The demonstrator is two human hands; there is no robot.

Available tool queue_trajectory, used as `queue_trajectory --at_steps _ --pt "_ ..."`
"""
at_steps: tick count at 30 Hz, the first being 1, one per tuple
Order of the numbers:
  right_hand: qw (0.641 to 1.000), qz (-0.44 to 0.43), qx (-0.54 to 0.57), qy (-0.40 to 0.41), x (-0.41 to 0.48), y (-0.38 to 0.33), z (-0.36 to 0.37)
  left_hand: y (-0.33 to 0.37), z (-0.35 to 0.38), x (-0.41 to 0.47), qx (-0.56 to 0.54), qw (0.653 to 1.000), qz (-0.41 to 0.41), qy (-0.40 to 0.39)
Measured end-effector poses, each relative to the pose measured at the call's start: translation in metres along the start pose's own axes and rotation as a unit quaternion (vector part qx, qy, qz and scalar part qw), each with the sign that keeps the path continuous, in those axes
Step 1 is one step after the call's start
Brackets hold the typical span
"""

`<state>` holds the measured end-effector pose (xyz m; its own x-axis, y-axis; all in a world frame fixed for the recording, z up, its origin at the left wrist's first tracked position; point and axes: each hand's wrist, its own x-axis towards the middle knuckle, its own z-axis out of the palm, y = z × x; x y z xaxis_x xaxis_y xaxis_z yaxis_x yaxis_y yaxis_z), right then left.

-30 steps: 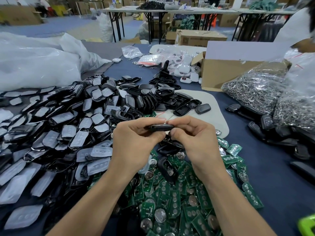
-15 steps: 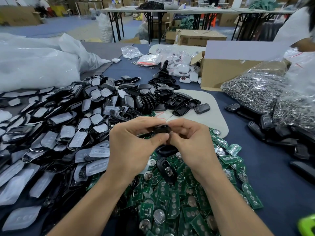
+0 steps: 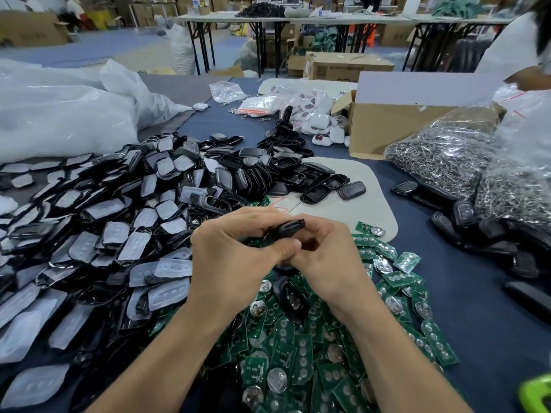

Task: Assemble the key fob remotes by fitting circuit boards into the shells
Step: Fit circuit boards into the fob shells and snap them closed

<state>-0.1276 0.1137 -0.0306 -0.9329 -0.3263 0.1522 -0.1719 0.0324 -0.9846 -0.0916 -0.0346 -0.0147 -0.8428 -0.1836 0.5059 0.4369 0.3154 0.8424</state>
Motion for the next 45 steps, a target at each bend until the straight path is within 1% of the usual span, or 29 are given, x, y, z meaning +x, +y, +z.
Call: queue_trajectory --at_steps 3,7,10,14,16,19,22,29,35,41,45 --pt "1.000 0.004 0.011 -0.001 0.000 0.001 -0.001 -0.001 0.000 0.000 -0.001 1.000 -0.009 -0.005" --pt "0.995 0.030 0.090 -0.044 0.000 0.000 -0.001 -0.002 0.000 0.004 -0.028 0.999 -0.038 0.003" --pt "0.992 0.038 0.109 -0.056 0.000 -0.003 -0.004 -0.001 -0.004 0.005 -0.052 0.997 -0.058 -0.011" --pt "0.985 0.074 0.131 -0.081 -0.002 -0.007 -0.007 -0.002 -0.008 0.008 -0.083 0.990 -0.103 -0.038" --pt "0.982 0.093 0.124 -0.107 -0.003 -0.009 -0.010 -0.002 -0.012 0.011 -0.081 0.986 -0.126 -0.071" --pt "0.981 0.109 0.073 -0.144 -0.005 -0.012 -0.012 -0.002 -0.017 0.014 -0.054 0.979 -0.152 -0.125" --pt "0.982 0.098 0.027 -0.156 -0.007 -0.014 -0.011 -0.004 -0.016 0.014 -0.034 0.975 -0.174 -0.136" --pt "0.985 0.101 -0.017 -0.141 -0.006 -0.011 -0.015 -0.003 -0.013 0.012 -0.103 0.958 -0.222 -0.150" --pt "0.987 0.111 -0.012 -0.115 -0.006 -0.011 -0.012 -0.002 -0.014 0.013 -0.155 0.950 -0.243 -0.124" --pt "0.995 0.080 -0.048 -0.047 -0.006 -0.013 -0.009 -0.005 -0.013 0.013 -0.143 0.960 -0.202 -0.128" --pt "0.995 0.072 -0.064 -0.033 -0.006 -0.011 -0.010 -0.005 -0.011 0.013 -0.136 0.966 -0.189 -0.113"
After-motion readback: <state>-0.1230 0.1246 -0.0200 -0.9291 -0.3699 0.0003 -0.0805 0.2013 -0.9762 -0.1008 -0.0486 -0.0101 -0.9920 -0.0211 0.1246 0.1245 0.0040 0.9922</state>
